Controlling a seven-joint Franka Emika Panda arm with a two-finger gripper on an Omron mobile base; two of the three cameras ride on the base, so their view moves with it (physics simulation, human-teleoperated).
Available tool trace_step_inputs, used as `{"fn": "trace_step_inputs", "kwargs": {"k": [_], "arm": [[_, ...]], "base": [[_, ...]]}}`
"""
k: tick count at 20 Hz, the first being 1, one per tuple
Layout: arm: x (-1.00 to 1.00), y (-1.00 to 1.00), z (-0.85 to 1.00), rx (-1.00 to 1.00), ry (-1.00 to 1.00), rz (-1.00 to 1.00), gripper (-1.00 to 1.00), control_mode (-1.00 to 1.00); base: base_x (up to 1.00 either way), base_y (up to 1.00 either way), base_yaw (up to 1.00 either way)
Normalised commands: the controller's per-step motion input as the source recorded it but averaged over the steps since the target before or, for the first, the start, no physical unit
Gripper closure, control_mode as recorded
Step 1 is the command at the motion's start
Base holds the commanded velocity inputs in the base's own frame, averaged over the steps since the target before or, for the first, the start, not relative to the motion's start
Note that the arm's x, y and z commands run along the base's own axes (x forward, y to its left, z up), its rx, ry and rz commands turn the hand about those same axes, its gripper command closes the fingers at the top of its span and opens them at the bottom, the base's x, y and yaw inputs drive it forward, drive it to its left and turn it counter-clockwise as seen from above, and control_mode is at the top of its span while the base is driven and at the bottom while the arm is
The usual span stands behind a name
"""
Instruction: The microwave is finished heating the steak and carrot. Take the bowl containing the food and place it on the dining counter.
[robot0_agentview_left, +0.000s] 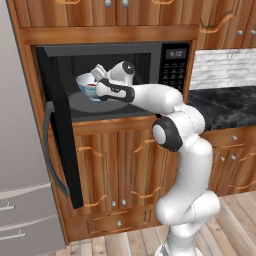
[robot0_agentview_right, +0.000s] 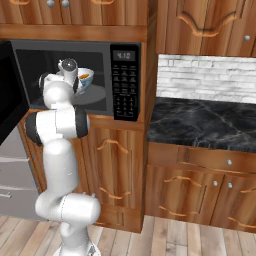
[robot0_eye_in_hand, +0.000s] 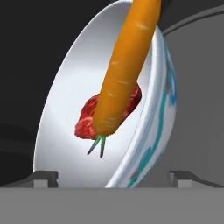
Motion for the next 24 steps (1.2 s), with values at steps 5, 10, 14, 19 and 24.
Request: {"fn": "trace_step_inputs", "kwargs": {"k": [5, 10, 14, 19, 24], "arm": [[0.50, 0.02, -0.26, -0.01, 0.05, 0.00, -1.00, -1.00], [0.04, -0.03, -0.41, -0.03, 0.05, 0.00, 1.00, -1.00], [0.00, 0.00, 0.00, 0.00, 0.00, 0.00, 1.00, -1.00], [-0.15, -0.02, 0.00, 0.00, 0.00, 0.00, 1.00, -1.00], [-0.37, -0.04, 0.00, 0.00, 0.00, 0.00, 1.00, -1.00]], "base": [[0.00, 0.00, 0.00], [0.00, 0.00, 0.00], [0.00, 0.00, 0.00], [0.00, 0.00, 0.00], [0.00, 0.00, 0.00]]}}
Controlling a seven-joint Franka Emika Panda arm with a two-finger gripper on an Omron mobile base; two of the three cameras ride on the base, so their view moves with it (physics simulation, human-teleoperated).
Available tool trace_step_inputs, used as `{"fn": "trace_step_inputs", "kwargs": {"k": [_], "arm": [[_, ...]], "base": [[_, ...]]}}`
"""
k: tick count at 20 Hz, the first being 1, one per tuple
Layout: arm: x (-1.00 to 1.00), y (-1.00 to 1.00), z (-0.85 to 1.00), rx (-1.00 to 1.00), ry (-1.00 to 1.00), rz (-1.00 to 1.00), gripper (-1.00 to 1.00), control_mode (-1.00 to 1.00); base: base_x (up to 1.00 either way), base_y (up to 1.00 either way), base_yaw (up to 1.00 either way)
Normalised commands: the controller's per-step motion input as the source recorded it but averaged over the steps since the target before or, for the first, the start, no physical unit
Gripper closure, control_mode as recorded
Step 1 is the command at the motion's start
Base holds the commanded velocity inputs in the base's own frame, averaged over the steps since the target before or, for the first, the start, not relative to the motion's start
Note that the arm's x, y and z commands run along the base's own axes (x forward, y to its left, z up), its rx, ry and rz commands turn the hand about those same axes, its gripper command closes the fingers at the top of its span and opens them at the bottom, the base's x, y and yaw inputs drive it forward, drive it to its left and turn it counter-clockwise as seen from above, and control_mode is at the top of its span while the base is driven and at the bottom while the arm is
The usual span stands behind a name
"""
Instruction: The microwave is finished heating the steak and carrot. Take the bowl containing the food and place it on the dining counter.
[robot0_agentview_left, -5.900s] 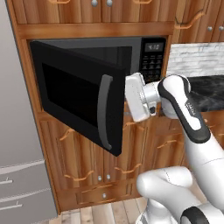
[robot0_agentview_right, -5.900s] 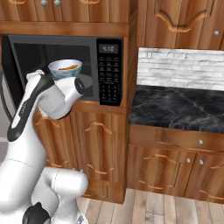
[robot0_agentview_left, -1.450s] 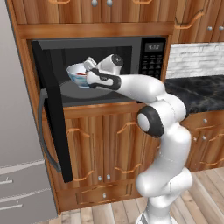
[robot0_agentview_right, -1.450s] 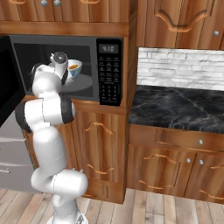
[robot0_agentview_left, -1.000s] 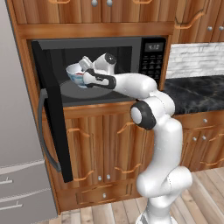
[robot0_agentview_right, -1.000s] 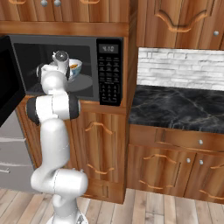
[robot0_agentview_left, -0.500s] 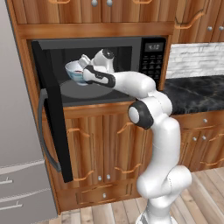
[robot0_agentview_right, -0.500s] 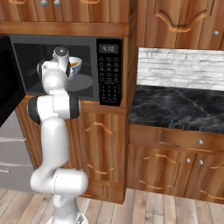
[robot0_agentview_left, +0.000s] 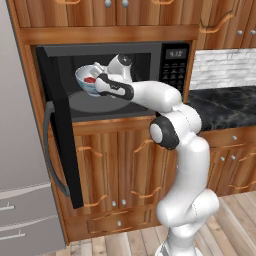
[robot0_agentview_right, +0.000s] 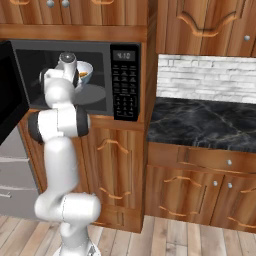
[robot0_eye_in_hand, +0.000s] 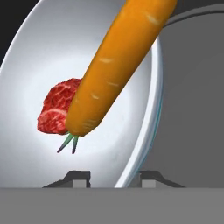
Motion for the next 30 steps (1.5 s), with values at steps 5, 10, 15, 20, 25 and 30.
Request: {"fn": "trace_step_inputs", "kwargs": {"k": [5, 10, 15, 20, 25, 30], "arm": [[-0.67, -0.12, -0.07, 0.00, 0.00, 0.00, 1.00, -1.00], [-0.93, -0.17, 0.00, 0.02, -0.10, 0.00, 1.00, -1.00], [-1.00, -0.22, 0.11, 0.03, -0.03, 0.00, 1.00, -1.00], [-1.00, -0.17, 0.23, 0.00, 0.00, 0.00, 1.00, -1.00], [-1.00, -0.25, 0.47, 0.00, 0.00, 0.00, 1.00, -1.00], [-1.00, -0.33, 0.46, 0.00, 0.00, 0.00, 1.00, -1.00]], "base": [[0.00, 0.00, 0.00], [0.00, 0.00, 0.00], [0.00, 0.00, 0.00], [0.00, 0.00, 0.00], [0.00, 0.00, 0.00], [0.00, 0.00, 0.00]]}}
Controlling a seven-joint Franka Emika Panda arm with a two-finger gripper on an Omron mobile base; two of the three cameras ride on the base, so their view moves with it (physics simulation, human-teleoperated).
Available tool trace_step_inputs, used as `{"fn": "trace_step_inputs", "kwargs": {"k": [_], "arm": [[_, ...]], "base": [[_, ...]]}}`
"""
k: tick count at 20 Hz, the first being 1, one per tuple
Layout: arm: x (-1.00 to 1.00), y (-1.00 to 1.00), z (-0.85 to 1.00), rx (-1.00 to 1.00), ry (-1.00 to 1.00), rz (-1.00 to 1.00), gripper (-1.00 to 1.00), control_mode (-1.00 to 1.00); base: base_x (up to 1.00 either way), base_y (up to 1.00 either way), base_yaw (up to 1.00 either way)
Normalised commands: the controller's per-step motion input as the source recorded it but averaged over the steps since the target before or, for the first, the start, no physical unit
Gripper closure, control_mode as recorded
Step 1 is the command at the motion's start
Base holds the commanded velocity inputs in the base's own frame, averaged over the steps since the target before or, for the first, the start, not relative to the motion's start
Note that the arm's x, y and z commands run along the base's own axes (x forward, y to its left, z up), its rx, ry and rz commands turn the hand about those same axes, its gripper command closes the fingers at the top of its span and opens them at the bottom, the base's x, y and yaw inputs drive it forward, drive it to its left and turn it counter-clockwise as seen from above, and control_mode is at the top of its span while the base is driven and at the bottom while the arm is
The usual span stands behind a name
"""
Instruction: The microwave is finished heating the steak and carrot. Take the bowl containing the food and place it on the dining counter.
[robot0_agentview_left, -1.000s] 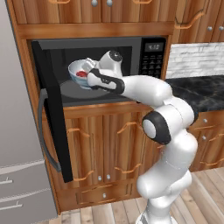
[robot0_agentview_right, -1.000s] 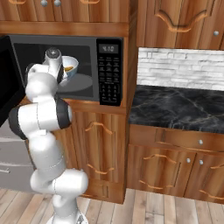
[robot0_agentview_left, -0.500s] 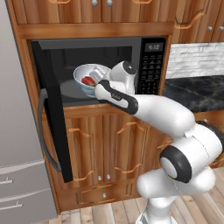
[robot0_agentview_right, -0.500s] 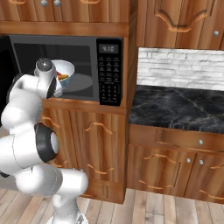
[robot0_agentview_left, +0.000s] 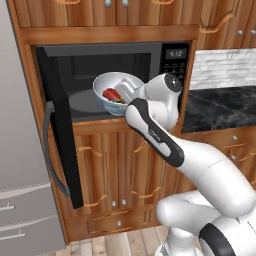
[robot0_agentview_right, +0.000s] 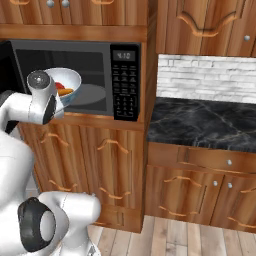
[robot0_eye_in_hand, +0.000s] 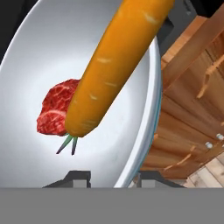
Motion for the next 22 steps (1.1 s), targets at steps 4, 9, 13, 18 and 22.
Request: {"fn": "trace_step_inputs", "kwargs": {"k": [4, 9, 13, 18, 22], "arm": [[-1.00, -0.39, 0.34, 0.00, 0.00, 0.00, 1.00, -1.00], [-1.00, -0.28, 0.09, -0.02, 0.00, 0.00, 1.00, -1.00], [-0.82, -0.02, 0.00, -0.10, 0.04, 0.00, 1.00, -1.00], [0.00, 0.00, 0.00, -0.02, 0.02, 0.00, 1.00, -1.00], [0.00, 0.00, 0.00, 0.00, 0.00, 0.00, 1.00, 1.00]], "base": [[0.00, 0.00, 0.00], [0.00, 0.00, 0.00], [0.00, 0.00, 0.00], [0.00, 0.00, 0.00], [-0.04, -0.05, 0.00]]}}
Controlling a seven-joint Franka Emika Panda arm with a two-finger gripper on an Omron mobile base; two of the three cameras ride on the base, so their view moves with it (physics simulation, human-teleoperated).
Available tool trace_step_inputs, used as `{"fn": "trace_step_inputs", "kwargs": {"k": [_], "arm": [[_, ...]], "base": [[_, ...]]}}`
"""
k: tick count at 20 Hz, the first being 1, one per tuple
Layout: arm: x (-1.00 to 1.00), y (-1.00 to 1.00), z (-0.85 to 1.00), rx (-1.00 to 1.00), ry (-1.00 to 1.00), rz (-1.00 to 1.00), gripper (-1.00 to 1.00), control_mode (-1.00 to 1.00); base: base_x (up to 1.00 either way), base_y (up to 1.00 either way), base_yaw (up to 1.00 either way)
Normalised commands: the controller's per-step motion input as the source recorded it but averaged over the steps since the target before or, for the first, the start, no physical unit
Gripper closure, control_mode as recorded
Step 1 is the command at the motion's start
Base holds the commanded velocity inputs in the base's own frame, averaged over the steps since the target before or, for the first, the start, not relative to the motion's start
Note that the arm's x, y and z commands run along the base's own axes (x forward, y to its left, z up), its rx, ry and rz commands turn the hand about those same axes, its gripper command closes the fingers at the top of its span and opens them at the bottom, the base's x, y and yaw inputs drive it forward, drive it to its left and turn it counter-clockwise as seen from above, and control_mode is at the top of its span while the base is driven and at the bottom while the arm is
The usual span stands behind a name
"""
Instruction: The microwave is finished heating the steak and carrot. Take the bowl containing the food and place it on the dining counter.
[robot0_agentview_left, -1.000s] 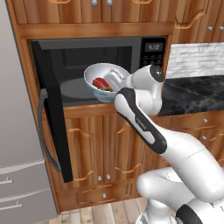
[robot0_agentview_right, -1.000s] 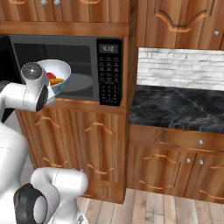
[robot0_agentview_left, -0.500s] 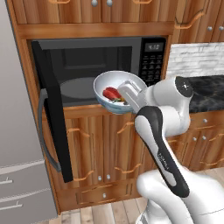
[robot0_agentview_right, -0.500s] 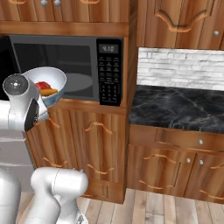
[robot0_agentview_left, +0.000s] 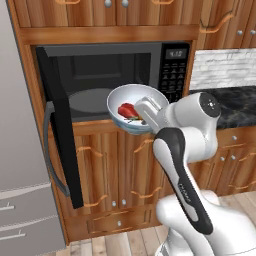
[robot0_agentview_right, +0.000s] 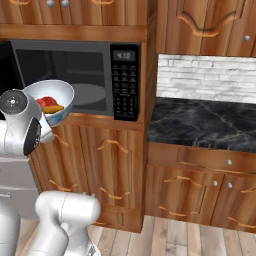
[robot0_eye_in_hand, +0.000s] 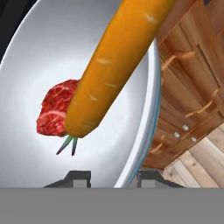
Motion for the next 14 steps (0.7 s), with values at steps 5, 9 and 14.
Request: {"fn": "trace_step_inputs", "kwargs": {"k": [5, 9, 14], "arm": [[0.00, 0.00, 0.00, 0.00, 0.00, 0.00, 1.00, 1.00], [0.00, 0.00, 0.00, 0.00, 0.00, 0.00, 1.00, 1.00], [0.00, 0.00, 0.00, 0.00, 0.00, 0.00, 1.00, 1.00]], "base": [[-0.66, -0.86, 0.09], [-0.95, -1.00, 0.30], [-0.85, -0.44, 0.83]]}}
